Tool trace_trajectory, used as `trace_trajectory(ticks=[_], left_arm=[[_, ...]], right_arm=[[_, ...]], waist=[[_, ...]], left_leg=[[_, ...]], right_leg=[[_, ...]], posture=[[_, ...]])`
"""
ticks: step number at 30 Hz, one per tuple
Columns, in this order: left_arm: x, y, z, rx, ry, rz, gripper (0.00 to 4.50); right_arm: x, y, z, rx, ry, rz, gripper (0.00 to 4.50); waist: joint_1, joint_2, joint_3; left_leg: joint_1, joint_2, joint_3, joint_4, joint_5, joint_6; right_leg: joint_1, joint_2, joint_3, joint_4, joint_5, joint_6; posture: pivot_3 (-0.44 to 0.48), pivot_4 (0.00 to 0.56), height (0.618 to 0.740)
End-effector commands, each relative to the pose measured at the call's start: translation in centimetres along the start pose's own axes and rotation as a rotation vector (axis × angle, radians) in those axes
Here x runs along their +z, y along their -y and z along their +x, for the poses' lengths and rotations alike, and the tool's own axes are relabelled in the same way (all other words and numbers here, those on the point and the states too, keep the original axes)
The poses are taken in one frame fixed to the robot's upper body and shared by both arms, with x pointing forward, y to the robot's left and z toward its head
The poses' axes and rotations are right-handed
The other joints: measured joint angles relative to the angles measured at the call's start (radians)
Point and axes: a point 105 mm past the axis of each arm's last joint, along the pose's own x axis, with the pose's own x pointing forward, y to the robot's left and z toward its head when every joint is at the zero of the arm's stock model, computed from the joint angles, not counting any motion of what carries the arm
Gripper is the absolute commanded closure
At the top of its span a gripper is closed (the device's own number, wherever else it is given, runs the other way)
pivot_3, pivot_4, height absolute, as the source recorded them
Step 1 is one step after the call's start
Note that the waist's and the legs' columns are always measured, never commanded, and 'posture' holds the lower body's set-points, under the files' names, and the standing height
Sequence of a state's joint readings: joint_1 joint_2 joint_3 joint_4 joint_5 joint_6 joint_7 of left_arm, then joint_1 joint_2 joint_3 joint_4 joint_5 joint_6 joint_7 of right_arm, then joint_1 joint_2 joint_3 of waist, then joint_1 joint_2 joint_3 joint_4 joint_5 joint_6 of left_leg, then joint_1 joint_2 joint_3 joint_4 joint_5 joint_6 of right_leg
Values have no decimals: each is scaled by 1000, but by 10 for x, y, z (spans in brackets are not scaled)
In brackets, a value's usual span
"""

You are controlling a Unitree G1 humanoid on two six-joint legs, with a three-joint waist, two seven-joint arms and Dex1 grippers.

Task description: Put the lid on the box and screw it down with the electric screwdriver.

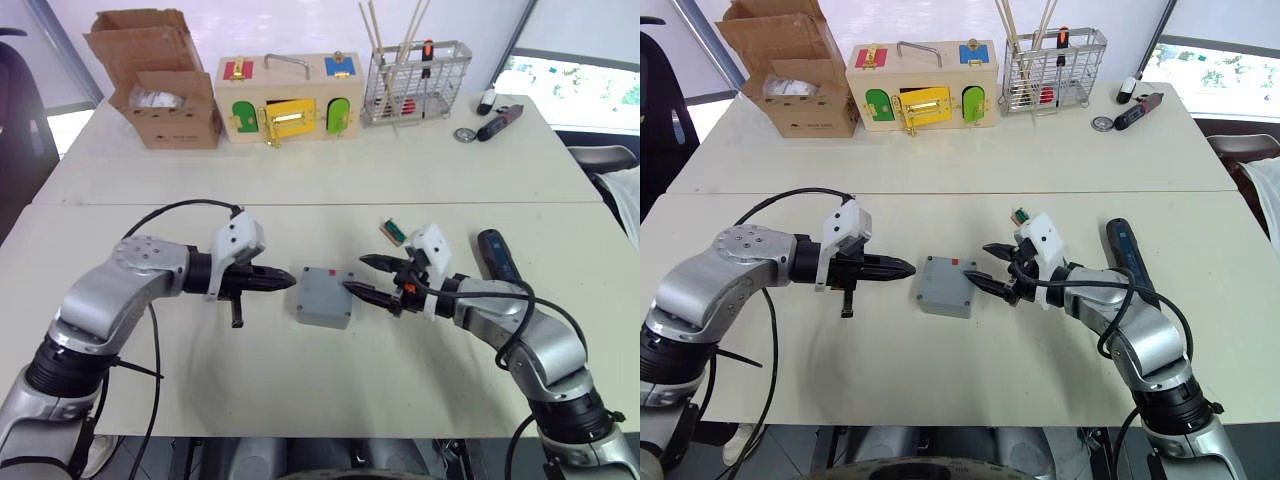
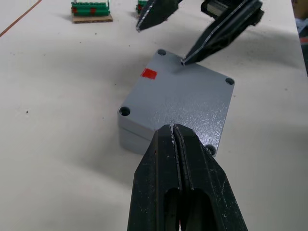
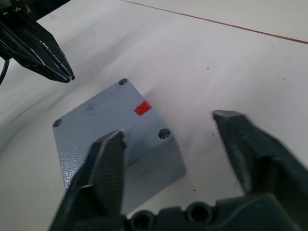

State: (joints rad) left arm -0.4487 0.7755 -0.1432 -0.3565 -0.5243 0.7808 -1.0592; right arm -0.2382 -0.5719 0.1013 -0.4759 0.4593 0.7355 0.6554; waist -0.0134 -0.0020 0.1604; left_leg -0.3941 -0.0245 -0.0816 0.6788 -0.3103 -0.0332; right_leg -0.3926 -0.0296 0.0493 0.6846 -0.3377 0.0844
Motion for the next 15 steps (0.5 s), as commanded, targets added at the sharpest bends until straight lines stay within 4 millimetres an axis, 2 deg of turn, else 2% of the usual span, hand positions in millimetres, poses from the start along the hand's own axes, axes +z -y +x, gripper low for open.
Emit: trace_trajectory(ticks=[1,4,6,9,11,15], left_arm=[[21,1,1,-28,61,46,4500],[29,4,7,-75,83,82,4500],[35,10,14,-125,93,124,4500],[42,20,24,-189,112,170,4500],[44,27,32,-221,126,194,4500],[49,36,43,-249,175,217,4500]], right_arm=[[40,12,-21,-50,114,-14,247],[61,31,-50,-113,153,48,247],[66,54,-84,-205,82,74,247],[50,80,-130,-367,-139,159,247],[35,81,-155,-389,-293,306,247],[23,85,-183,-462,-455,452,247]], waist=[[3,0,0],[3,0,0],[8,0,0],[16,0,0],[18,0,0],[15,1,0]], left_leg=[[0,0,0,0,0,0],[0,0,0,1,0,0],[0,0,0,1,0,0],[-1,-1,0,1,-1,1],[-1,-1,1,1,-1,2],[0,0,2,0,-1,2]], right_leg=[[0,0,0,0,0,0],[0,0,0,0,0,0],[1,-1,0,-1,0,0],[2,-1,-1,-3,0,0],[1,-1,0,-3,0,0],[1,0,1,-2,0,0]], posture=[[0,150,740],[0,150,740],[0,150,740],[0,150,740],[0,150,740],[0,150,740]])
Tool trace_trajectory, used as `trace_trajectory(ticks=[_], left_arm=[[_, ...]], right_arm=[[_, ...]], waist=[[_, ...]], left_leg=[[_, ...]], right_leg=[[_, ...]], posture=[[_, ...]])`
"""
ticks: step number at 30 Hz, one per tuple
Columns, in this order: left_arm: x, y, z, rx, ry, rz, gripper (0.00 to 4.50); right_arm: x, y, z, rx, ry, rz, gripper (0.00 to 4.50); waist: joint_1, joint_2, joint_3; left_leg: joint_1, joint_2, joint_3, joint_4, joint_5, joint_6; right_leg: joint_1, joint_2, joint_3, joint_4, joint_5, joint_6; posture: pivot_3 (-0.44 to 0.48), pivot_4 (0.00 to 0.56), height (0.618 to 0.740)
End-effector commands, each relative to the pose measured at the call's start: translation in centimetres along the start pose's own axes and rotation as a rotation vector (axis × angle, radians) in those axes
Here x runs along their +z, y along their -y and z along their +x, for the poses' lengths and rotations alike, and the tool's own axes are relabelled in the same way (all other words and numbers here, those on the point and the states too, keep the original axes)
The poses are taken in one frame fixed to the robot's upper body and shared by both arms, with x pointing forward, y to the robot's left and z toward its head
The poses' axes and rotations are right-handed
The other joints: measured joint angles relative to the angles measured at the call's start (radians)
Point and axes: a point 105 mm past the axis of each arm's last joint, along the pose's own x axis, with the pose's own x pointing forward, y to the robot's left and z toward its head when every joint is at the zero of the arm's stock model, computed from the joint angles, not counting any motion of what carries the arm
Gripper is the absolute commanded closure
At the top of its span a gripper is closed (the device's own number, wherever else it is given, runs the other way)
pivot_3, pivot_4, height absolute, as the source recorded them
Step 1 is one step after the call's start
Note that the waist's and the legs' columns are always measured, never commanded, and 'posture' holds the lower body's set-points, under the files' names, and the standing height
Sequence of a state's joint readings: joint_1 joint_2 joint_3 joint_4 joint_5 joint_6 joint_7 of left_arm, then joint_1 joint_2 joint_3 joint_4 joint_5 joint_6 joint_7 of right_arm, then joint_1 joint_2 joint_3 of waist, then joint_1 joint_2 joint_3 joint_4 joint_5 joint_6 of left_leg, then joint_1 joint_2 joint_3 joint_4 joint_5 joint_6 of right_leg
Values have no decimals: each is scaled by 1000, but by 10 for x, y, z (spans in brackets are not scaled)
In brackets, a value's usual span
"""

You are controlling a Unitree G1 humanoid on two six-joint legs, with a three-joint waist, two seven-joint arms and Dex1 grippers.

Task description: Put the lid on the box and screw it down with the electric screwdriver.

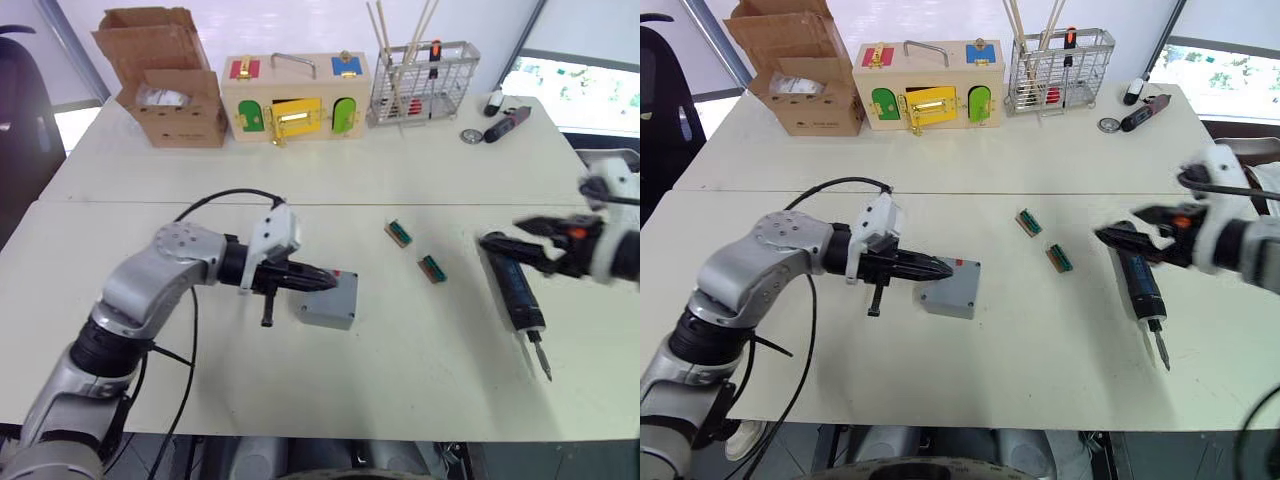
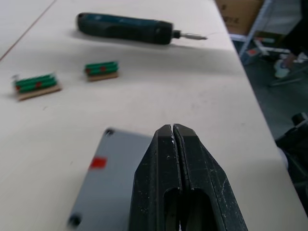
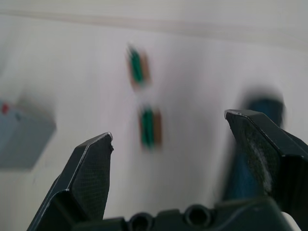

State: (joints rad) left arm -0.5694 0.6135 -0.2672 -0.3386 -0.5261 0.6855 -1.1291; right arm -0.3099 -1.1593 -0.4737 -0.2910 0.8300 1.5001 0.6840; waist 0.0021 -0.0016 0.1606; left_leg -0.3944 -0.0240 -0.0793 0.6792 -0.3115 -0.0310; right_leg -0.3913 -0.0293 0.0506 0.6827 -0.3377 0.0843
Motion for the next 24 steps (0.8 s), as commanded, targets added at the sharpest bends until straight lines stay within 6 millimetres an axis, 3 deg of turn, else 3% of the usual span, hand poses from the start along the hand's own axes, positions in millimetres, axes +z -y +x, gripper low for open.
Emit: trace_trajectory(ticks=[1,3,8,24], left_arm=[[12,6,9,-14,34,86,4500],[12,6,13,3,50,89,4500],[12,4,21,57,92,46,4500],[1,14,23,173,103,-54,4500]], right_arm=[[-11,6,-15,-29,-128,57,247],[-31,16,-18,-57,-281,129,247],[-51,29,-12,-67,-414,253,247],[-66,44,26,-112,-594,305,247]], waist=[[0,1,0],[2,1,0],[4,0,0],[11,1,0]], left_leg=[[0,0,1,0,0,0],[0,0,1,0,0,0],[1,0,1,2,0,1],[-1,0,1,2,0,1]], right_leg=[[0,0,0,0,0,0],[0,0,0,0,0,0],[1,0,1,0,0,0],[-1,-1,1,-1,0,0]], posture=[[0,150,740],[0,150,740],[0,150,740],[0,150,740]])
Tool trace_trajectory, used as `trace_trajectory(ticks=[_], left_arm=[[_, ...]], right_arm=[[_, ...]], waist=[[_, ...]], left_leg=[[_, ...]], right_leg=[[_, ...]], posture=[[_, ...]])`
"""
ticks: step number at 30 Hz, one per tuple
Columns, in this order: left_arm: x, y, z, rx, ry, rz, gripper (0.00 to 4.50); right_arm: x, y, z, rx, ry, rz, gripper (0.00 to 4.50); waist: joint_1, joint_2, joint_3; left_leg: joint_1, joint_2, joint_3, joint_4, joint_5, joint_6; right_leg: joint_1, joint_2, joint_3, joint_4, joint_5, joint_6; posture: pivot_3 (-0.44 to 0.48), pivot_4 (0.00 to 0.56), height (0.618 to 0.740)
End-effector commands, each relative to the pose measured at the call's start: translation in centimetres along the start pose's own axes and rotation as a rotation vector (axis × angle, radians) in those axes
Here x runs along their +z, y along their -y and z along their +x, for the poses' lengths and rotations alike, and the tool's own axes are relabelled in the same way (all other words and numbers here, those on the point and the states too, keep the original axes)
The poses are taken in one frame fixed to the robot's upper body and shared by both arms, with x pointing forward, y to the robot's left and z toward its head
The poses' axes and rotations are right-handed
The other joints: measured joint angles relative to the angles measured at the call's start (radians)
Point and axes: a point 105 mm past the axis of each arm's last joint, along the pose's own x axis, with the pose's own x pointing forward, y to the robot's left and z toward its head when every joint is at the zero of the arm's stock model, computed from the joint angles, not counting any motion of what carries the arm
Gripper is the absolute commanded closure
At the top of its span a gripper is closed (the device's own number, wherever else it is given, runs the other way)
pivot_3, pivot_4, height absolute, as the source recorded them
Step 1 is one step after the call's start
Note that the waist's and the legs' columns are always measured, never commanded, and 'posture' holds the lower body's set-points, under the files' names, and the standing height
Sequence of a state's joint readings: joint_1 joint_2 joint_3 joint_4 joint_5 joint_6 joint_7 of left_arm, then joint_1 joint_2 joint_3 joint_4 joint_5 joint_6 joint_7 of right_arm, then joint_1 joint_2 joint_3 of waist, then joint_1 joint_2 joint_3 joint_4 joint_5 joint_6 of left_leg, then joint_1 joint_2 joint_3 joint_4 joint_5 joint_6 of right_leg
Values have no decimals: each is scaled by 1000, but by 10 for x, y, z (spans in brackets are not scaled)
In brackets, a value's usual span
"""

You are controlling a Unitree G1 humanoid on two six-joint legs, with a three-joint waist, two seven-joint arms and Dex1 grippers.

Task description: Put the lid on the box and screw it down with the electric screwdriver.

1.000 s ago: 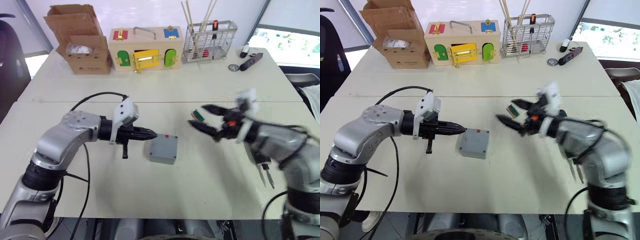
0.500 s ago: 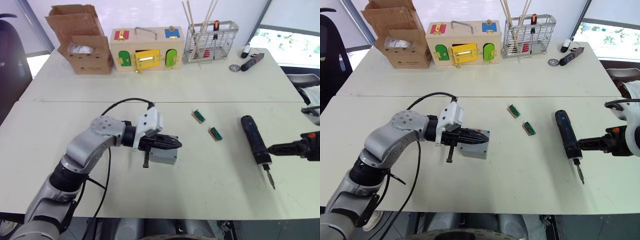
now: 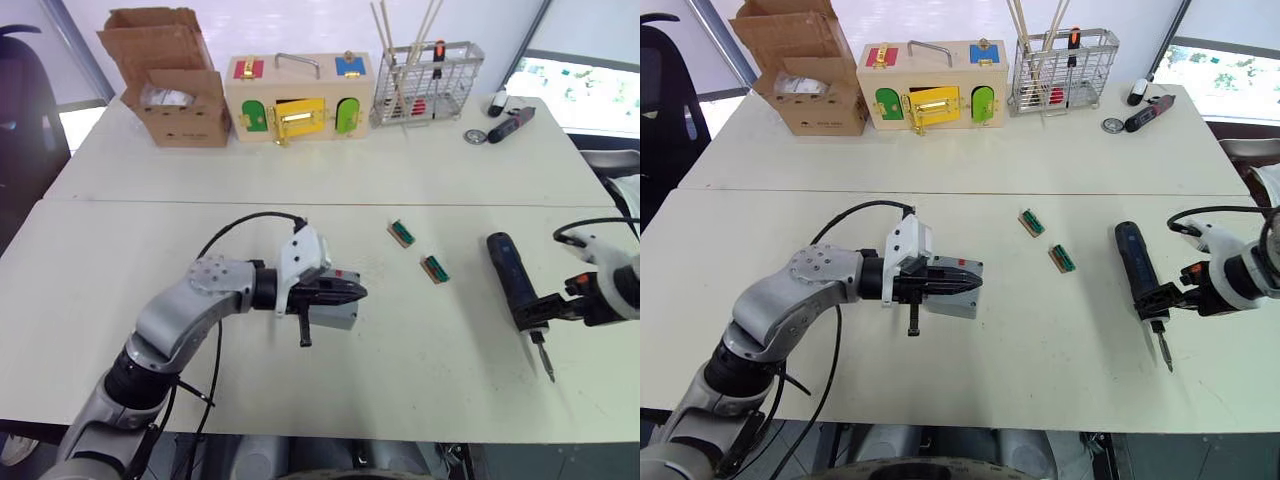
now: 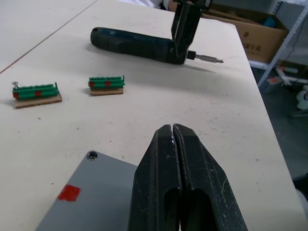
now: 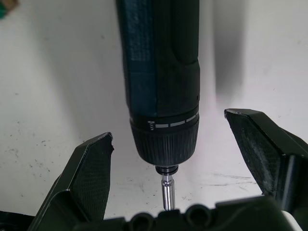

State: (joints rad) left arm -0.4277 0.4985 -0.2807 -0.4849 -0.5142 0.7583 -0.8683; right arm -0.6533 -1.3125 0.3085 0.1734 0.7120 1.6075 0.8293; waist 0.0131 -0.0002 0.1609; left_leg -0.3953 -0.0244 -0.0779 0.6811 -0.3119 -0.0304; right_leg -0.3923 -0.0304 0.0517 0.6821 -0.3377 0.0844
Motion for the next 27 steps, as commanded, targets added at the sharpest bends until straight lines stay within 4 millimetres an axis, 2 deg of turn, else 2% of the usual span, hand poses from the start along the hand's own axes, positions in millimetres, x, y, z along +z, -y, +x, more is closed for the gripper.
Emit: trace_trajectory(ticks=[1,5,7,11,14,22,24,27], left_arm=[[7,4,-1,20,36,15,4500],[3,4,-1,28,30,7,4500],[2,4,-1,33,32,5,4500],[2,2,-1,40,34,2,4500],[1,1,-1,38,33,3,4500],[-2,-5,-3,35,22,10,4500],[-4,-7,-6,35,12,9,4500],[-7,-14,-17,45,-11,10,4500]], right_arm=[[2,9,2,-49,-4,14,247],[4,15,8,-81,-10,6,247],[6,15,10,-81,-6,-4,854],[5,18,13,-113,-12,-18,1785],[1,18,15,-109,-23,-23,2740],[-3,9,21,-72,-13,-11,2758],[4,8,18,-52,41,19,2758],[38,-2,-7,101,258,119,2758]], waist=[[0,0,0],[0,0,0],[0,-1,0],[0,-2,0],[0,-2,-1],[0,-3,-1],[-1,-5,-1],[-13,-8,0]], left_leg=[[0,0,0,0,0,0],[0,0,0,0,0,0],[1,0,0,1,0,0],[1,0,0,2,0,0],[1,0,0,2,0,0],[1,0,-1,1,0,0],[1,0,-1,1,0,0],[2,0,-1,1,0,0]], right_leg=[[0,0,0,0,0,0],[0,0,0,0,0,0],[1,0,0,0,0,0],[2,0,0,0,0,0],[2,0,-1,0,0,0],[3,0,-1,0,0,0],[3,0,-1,0,0,0],[3,1,-1,0,0,0]], posture=[[0,150,740],[0,150,740],[0,150,740],[0,150,740],[0,150,740],[0,150,740],[0,150,740],[0,150,740]])
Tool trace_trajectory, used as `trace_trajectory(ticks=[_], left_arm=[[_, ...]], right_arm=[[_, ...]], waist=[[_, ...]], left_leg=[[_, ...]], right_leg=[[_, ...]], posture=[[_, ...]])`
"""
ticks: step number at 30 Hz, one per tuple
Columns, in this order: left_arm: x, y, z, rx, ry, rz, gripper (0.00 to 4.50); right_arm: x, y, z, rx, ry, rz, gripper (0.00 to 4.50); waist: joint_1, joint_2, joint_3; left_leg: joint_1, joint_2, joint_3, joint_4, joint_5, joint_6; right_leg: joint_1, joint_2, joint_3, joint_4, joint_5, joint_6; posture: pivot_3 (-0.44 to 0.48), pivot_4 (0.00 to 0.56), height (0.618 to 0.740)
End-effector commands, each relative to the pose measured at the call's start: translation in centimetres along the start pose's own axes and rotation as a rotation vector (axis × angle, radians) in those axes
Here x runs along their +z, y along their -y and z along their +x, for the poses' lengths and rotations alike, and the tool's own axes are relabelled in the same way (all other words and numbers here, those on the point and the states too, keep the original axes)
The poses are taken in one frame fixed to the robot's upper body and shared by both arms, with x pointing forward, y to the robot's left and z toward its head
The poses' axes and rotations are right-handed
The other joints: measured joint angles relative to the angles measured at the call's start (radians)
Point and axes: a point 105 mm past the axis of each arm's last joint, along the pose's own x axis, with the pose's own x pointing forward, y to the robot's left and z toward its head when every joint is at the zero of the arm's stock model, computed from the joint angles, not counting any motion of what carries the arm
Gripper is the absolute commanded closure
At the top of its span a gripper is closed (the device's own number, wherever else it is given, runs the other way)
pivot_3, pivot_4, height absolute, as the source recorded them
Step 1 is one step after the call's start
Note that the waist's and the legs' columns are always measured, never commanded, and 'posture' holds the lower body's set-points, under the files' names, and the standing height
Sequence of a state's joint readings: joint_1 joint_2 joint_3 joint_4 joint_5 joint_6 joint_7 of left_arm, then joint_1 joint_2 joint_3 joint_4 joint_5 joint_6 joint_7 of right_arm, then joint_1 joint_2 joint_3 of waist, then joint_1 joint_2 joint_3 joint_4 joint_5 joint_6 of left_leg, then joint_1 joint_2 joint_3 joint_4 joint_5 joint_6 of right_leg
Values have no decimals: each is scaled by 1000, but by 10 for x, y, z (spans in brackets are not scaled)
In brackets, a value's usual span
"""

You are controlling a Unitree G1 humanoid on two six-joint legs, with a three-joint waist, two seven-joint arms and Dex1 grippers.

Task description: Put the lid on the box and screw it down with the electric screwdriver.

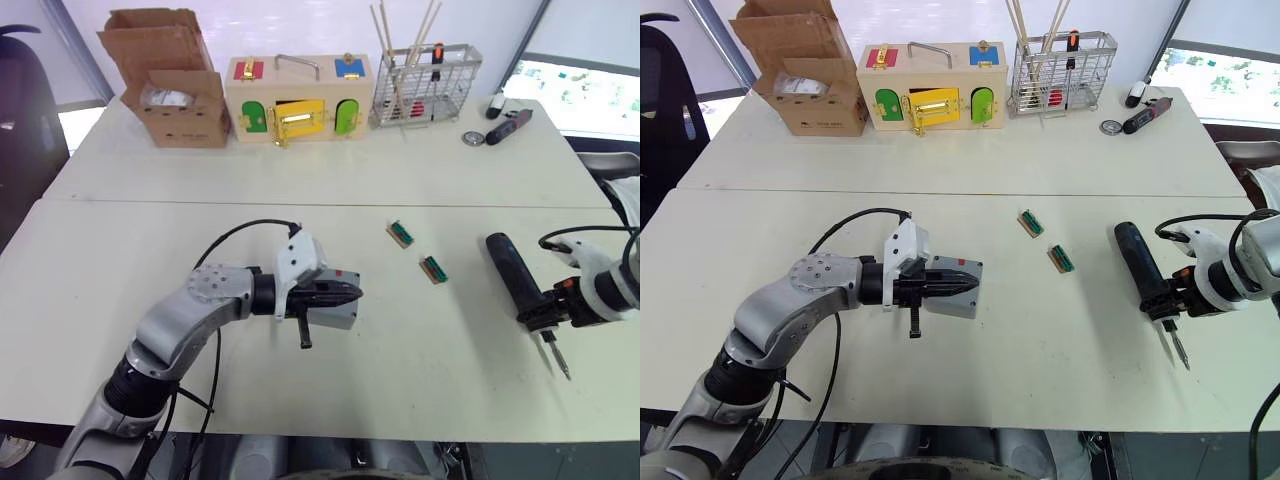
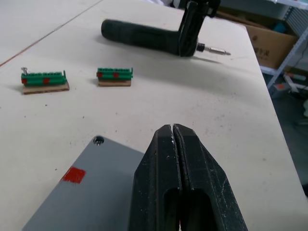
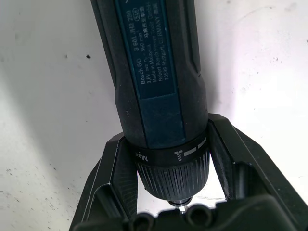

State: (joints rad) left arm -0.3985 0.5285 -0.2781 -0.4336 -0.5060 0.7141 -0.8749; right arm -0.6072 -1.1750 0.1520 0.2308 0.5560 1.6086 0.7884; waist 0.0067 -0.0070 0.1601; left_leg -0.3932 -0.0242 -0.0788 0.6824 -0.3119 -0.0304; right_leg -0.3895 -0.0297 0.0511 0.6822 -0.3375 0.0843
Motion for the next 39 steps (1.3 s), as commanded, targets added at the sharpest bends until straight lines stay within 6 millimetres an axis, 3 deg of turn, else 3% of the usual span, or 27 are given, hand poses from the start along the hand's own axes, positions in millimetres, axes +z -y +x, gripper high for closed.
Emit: trace_trajectory(ticks=[1,3,6,8,9,11,13,16,20,27,39], left_arm=[[6,-10,-15,18,3,43,4500],[8,-18,-23,28,-16,55,4500],[18,-31,-32,26,-13,61,4500],[25,-38,-35,15,3,48,4500],[28,-41,-36,11,6,45,4500],[30,-47,-38,5,5,43,4500],[33,-52,-39,-1,1,46,4500],[38,-55,-40,-18,-3,49,4500],[38,-49,-35,-64,-29,55,4500],[19,-40,-29,-77,-103,72,4500],[-11,-30,-25,-92,-204,67,4500]], right_arm=[[42,-18,-28,187,253,84,2758],[69,-28,-63,313,458,115,2758],[97,-56,-132,550,867,42,2758],[91,-86,-172,745,1161,-83,2758],[83,-101,-178,811,1282,-138,2758],[73,-126,-168,843,1400,-158,2758],[68,-155,-144,836,1419,-144,2758],[62,-190,-126,846,1450,-148,2758],[49,-224,-98,752,1422,-377,2758],[24,-246,-59,644,1404,-690,2758],[17,-254,-38,631,1404,-728,2758]], waist=[[-16,1,2],[-23,6,4],[-18,14,6],[-16,15,6],[-16,14,6],[-18,10,3],[-23,9,3],[-22,11,4],[-23,12,4],[-28,11,4],[-23,11,4]], left_leg=[[0,0,1,0,0,0],[0,0,2,-1,0,0],[-5,0,3,-1,0,0],[-15,1,0,-1,1,-1],[-16,1,0,-1,2,-3],[-16,3,-2,-2,2,-4],[-16,3,-3,-2,2,-4],[-17,-1,1,0,5,-9],[-16,-3,2,2,7,-11],[-15,-1,0,0,7,-11],[-15,-1,0,1,7,-12]], right_leg=[[0,0,1,0,0,0],[-2,0,2,2,0,0],[-8,1,2,4,0,0],[-16,2,-1,4,0,0],[-18,3,-2,4,0,0],[-17,4,-5,7,0,0],[-17,3,-6,9,0,0],[-19,-2,-2,10,0,0],[-20,-1,-1,10,0,1],[-19,0,-1,10,0,1],[-19,0,-1,10,0,1]], posture=[[0,150,740],[0,150,740],[0,150,740],[0,150,740],[0,150,740],[0,150,740],[0,150,740],[0,150,740],[0,150,740],[0,150,740],[0,150,740]])
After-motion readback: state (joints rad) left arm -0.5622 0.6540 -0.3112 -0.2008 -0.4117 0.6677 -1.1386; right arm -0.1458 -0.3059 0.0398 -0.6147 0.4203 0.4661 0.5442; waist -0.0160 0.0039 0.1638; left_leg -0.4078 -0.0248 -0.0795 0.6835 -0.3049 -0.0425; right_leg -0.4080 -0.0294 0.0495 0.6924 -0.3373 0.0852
